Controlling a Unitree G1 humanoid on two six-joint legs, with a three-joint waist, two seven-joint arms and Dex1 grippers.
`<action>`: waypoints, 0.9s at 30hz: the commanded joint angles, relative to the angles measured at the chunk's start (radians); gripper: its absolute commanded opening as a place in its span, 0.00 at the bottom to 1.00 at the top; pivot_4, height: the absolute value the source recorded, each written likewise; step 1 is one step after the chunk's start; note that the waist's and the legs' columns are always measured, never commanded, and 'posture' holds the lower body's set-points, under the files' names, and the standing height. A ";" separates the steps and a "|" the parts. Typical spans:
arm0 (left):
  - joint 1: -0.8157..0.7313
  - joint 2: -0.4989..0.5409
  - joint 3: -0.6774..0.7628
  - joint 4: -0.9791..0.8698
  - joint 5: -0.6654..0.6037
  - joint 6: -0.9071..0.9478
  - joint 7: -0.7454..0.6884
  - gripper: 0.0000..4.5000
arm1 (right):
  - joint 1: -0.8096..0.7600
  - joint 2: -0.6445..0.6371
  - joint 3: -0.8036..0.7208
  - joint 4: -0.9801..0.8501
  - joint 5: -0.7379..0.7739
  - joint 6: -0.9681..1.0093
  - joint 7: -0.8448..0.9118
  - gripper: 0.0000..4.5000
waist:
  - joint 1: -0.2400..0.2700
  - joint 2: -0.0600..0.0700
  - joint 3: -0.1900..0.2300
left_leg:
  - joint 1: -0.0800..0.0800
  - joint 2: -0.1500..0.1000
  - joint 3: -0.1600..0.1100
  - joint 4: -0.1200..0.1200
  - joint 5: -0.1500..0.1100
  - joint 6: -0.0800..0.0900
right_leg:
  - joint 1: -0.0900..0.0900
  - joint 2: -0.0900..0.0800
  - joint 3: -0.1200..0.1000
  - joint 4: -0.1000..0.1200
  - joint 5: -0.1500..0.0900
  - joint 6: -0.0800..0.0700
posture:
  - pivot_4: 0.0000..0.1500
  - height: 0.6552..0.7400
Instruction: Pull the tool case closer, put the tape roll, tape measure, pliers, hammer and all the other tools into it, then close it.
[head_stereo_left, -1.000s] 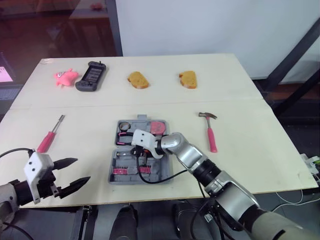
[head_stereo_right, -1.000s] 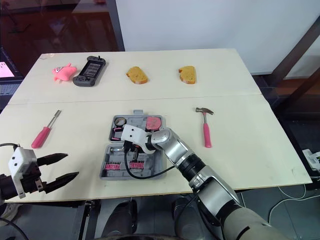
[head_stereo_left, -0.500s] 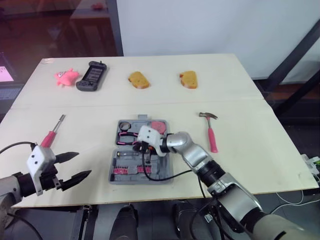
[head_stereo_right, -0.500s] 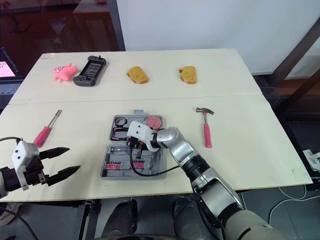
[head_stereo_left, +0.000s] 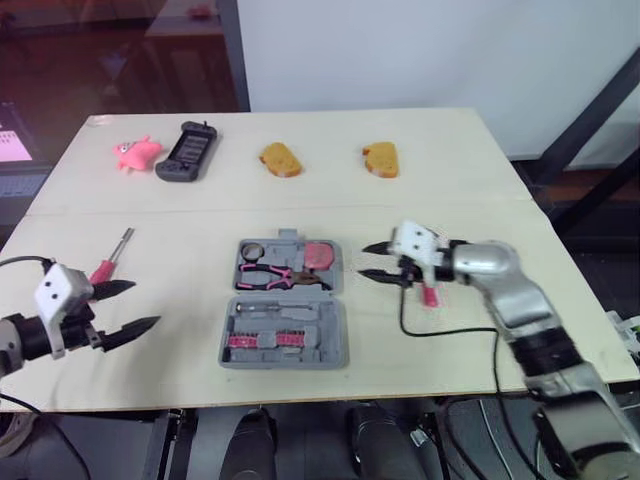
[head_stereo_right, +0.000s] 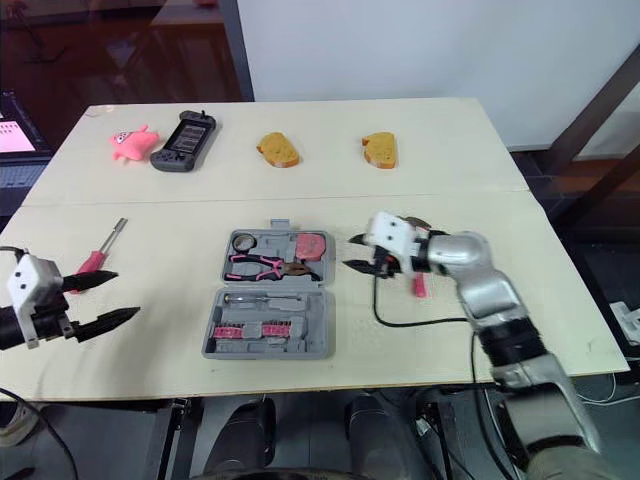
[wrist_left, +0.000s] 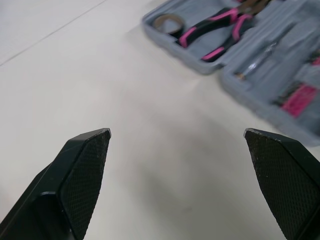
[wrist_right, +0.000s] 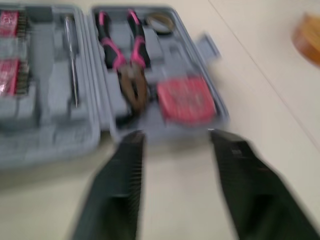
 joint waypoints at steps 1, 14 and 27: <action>-0.028 0.031 0.017 0.106 0.026 -0.076 -0.013 1.00 | 0.096 -0.063 -0.148 -0.063 0.075 0.004 -0.007 0.98 | -0.001 0.000 0.000 | 0.000 0.000 0.000 0.000 0.000 0.000 | 0.000 0.000 0.000 0.000 0.000 0.000 | 1.00 1.00; -0.126 -0.118 0.104 0.286 -0.059 -0.132 0.119 1.00 | 0.513 -0.088 -0.547 -0.292 0.255 0.136 -0.145 0.99 | 0.011 0.000 0.000 | 0.001 0.000 0.000 0.001 0.000 0.000 | 0.002 0.001 0.001 0.001 0.000 0.000 | 1.00 1.00; -0.205 -0.125 0.012 0.120 -0.088 -0.036 0.069 1.00 | 0.445 -0.130 -0.526 -0.467 0.324 0.304 -0.224 0.99 | 0.000 0.000 -0.001 | 0.002 0.000 0.000 0.002 0.000 0.000 | 0.004 0.001 0.001 0.000 0.000 0.001 | 1.00 1.00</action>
